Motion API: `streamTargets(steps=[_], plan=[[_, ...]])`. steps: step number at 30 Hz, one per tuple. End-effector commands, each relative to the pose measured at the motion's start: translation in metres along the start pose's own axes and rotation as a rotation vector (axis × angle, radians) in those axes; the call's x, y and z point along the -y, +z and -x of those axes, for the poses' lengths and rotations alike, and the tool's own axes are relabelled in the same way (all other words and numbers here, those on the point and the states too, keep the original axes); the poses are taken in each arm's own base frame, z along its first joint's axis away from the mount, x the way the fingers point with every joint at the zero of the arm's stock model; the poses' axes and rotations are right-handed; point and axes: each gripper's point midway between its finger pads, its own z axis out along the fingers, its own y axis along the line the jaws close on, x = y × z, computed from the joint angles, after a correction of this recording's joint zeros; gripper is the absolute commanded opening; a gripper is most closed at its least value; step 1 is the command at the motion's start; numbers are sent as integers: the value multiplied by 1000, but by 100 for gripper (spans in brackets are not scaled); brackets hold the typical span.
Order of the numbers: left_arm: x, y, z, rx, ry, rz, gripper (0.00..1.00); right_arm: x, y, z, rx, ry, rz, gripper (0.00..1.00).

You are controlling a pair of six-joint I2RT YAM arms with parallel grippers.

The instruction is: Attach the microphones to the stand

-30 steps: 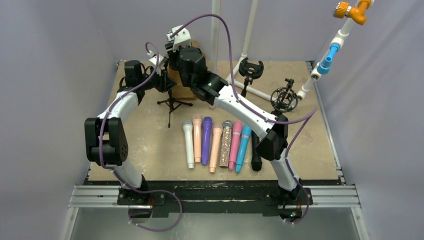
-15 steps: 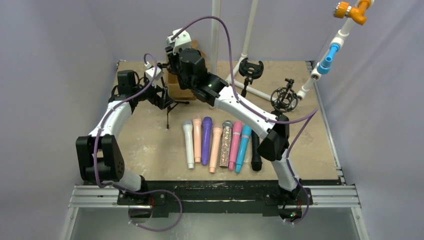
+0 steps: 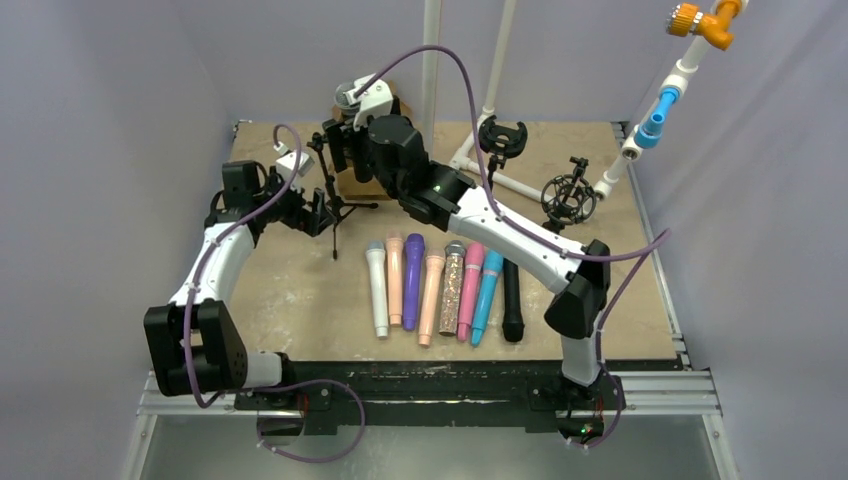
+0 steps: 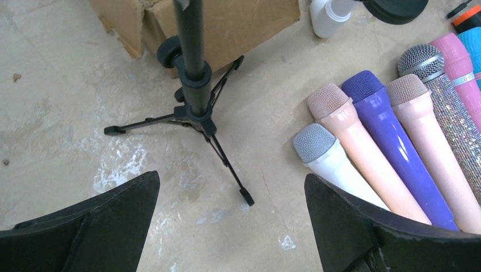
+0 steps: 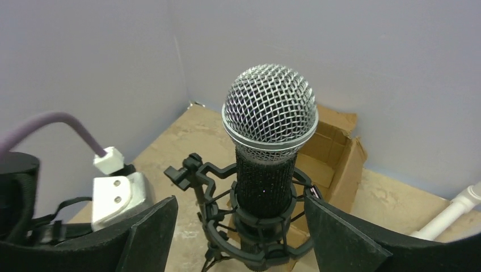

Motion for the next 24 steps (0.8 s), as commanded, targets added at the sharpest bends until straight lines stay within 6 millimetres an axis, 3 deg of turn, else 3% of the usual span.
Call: streamTargets(steps=[1, 4, 6, 8, 12, 14, 17, 24], plan=[[-6, -16, 10, 21, -48, 38, 100, 10, -47, 71, 120, 87, 22, 87], [-4, -26, 16, 28, -83, 33, 100, 25, -66, 81, 112, 88, -13, 88], [0, -35, 19, 28, -93, 28, 100, 38, -81, 78, 92, 91, -40, 83], [6, -44, 22, 26, -88, 26, 100, 65, -101, 73, 75, 75, -122, 78], [20, -60, 22, 10, -95, 20, 100, 129, -123, 41, -9, 82, -301, 67], [26, -65, 23, -2, -109, 13, 100, 174, -124, 26, -56, 131, -393, 62], [31, -71, 24, -20, -129, 2, 100, 214, -119, 14, -100, 145, -479, 58], [35, -75, 17, -36, -123, 13, 100, 255, -77, -9, -207, 138, -559, 57]])
